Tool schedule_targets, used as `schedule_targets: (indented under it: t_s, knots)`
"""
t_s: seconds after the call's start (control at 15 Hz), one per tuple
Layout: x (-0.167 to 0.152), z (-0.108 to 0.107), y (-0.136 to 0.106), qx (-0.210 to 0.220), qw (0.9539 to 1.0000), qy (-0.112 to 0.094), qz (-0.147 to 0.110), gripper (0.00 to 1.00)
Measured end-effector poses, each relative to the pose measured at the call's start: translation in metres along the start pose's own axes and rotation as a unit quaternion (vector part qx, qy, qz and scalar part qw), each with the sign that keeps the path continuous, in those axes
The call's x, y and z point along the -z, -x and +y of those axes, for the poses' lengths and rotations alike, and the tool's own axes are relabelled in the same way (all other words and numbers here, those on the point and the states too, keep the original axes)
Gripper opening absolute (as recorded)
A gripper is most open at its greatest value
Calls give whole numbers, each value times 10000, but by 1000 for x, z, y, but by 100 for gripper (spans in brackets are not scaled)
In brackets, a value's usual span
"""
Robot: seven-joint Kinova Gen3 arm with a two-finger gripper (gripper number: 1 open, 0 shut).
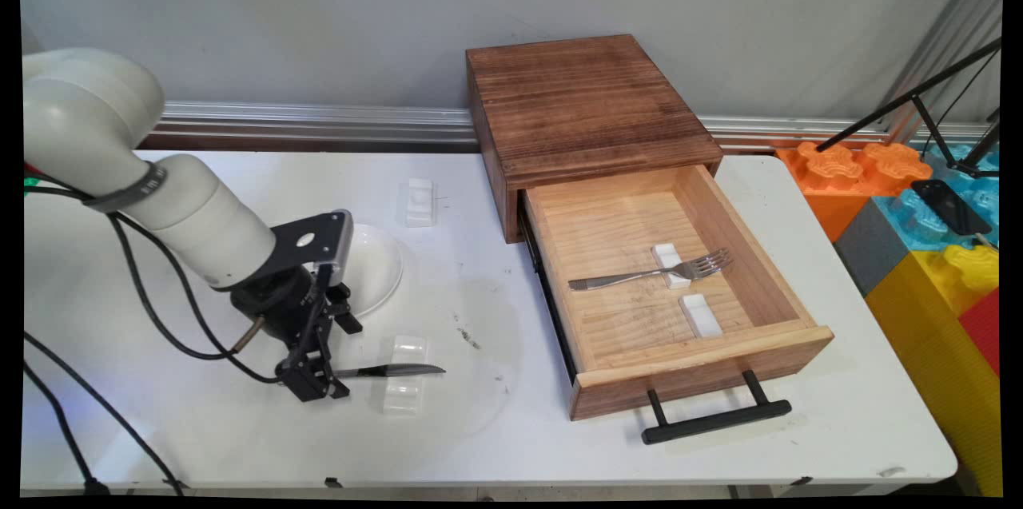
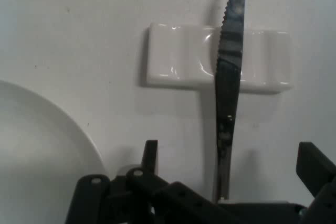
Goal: Pick up the knife from the right of the white plate
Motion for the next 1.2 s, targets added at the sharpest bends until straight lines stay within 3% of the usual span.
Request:
schedule_targets:
  t_s: [0.8, 0.87, 1.2]
  knots:
    - [-22, -4, -9, -113, 9999, -10, -96, 100]
    - [-23, -5, -10, -127, 9999, -11, -99, 0]
    - [-24, -6, -10, -201, 9997, -1, -141, 0]
